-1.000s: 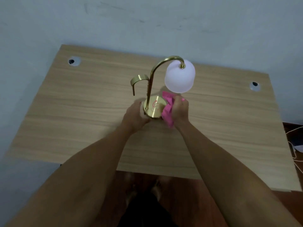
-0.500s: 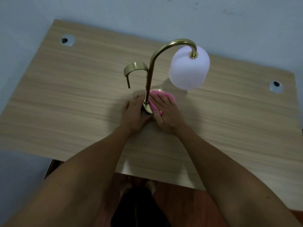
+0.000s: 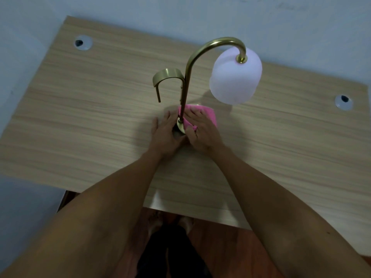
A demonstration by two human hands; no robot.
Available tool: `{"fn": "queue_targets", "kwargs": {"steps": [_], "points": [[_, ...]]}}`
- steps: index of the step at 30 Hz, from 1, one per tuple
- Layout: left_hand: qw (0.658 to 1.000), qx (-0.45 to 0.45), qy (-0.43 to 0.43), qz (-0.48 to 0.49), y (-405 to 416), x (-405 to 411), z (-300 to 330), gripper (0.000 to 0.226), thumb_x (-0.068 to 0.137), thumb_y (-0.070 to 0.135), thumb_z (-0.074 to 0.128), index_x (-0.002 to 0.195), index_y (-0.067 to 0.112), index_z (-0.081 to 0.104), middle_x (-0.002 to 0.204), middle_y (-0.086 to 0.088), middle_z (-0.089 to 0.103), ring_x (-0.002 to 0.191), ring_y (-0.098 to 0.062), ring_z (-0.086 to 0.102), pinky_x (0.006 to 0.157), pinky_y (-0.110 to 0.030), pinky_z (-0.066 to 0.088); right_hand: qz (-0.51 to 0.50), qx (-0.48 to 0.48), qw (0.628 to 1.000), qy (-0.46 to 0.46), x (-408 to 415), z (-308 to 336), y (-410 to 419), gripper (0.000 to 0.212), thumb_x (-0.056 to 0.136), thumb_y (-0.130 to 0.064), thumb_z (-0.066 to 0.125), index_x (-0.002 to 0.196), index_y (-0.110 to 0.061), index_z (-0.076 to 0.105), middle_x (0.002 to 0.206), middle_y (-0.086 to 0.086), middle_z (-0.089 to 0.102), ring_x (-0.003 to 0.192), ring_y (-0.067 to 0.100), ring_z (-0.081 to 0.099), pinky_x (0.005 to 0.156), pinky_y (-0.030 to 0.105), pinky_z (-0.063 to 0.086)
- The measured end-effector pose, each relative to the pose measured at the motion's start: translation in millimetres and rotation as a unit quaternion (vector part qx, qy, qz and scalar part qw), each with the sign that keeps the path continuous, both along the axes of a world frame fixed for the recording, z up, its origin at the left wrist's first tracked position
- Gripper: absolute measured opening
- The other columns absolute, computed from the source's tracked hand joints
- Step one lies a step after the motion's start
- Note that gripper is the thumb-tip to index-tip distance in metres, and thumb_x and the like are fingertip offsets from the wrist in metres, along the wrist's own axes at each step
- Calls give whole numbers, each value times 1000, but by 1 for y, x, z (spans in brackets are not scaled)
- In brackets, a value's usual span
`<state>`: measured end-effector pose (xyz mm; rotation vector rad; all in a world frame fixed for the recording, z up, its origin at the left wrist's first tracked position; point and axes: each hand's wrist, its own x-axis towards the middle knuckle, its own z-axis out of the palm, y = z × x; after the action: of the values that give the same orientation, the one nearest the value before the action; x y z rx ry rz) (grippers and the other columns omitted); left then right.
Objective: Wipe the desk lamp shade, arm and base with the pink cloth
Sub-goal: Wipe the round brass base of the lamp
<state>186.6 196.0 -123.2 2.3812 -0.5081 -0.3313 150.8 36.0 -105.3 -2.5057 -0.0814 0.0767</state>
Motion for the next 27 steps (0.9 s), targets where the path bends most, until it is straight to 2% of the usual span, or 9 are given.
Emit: {"fn": "queue_targets", "kwargs": {"steps": [2,4,8,12,15,18,21,24,27], "points": [[1000,-6,8,4,-1,0,-1,97,74,78,44,156,28,29,162,3,34,155,-18,13,125,-52,-3,-16,43,999,-27,-8,1,-9,52,103,-26,35,147,-9,58,154,11,55,150,24,42,129,43,21],[1000,-15,16,10,-1,1,-3,99,73,80,51,155,29,30,161,5,35,155,-15,12,125,-52,-4,-53,52,997,-36,-8,2,-17,53,104,-30,33,147,-12,59,154,9,56,148,21,43,128,43,24],[1000,-18,12,11,0,1,-5,95,74,78,49,155,31,31,161,7,36,155,-17,14,124,-53,-2,-35,5,999,15,7,5,0,62,103,-34,23,159,-11,39,167,9,36,158,19,24,132,40,10],[999,-23,25,15,-1,1,-6,100,72,80,54,155,30,31,161,4,36,155,-15,13,125,-51,-3,-9,21,1000,-18,-11,3,-19,60,102,-34,26,151,-12,52,159,9,49,153,19,37,130,37,18],[999,-28,22,19,0,0,-5,99,72,78,58,155,32,30,161,6,36,155,-14,13,125,-51,-3,-48,10,999,7,-4,5,-19,62,103,-37,22,157,-14,43,165,7,40,157,17,27,130,30,10],[999,-25,14,15,-1,1,-2,96,73,78,49,155,33,29,161,6,36,155,-16,14,125,-51,-1,-27,-31,999,18,10,3,1,69,100,-37,16,162,-11,32,170,9,29,160,19,18,132,37,4],[1000,-18,17,13,0,0,-1,97,74,78,51,155,30,29,162,2,34,155,-16,13,126,-49,-3,8,6,1000,-8,-9,2,-9,63,100,-33,24,157,-13,44,164,8,41,157,17,29,132,40,14],[999,-21,24,26,-1,-1,-1,98,75,74,62,155,29,29,162,2,34,155,-13,13,126,-47,-4,-30,21,999,-16,-19,7,-20,59,102,-30,28,154,-13,47,162,9,44,155,19,32,131,38,16],[999,-20,18,22,0,-1,-1,97,73,79,53,155,32,31,161,6,36,155,-15,14,125,-50,-2,-62,-3,998,9,8,9,0,61,103,-29,24,159,-9,36,167,11,35,159,22,24,131,37,7]]}}
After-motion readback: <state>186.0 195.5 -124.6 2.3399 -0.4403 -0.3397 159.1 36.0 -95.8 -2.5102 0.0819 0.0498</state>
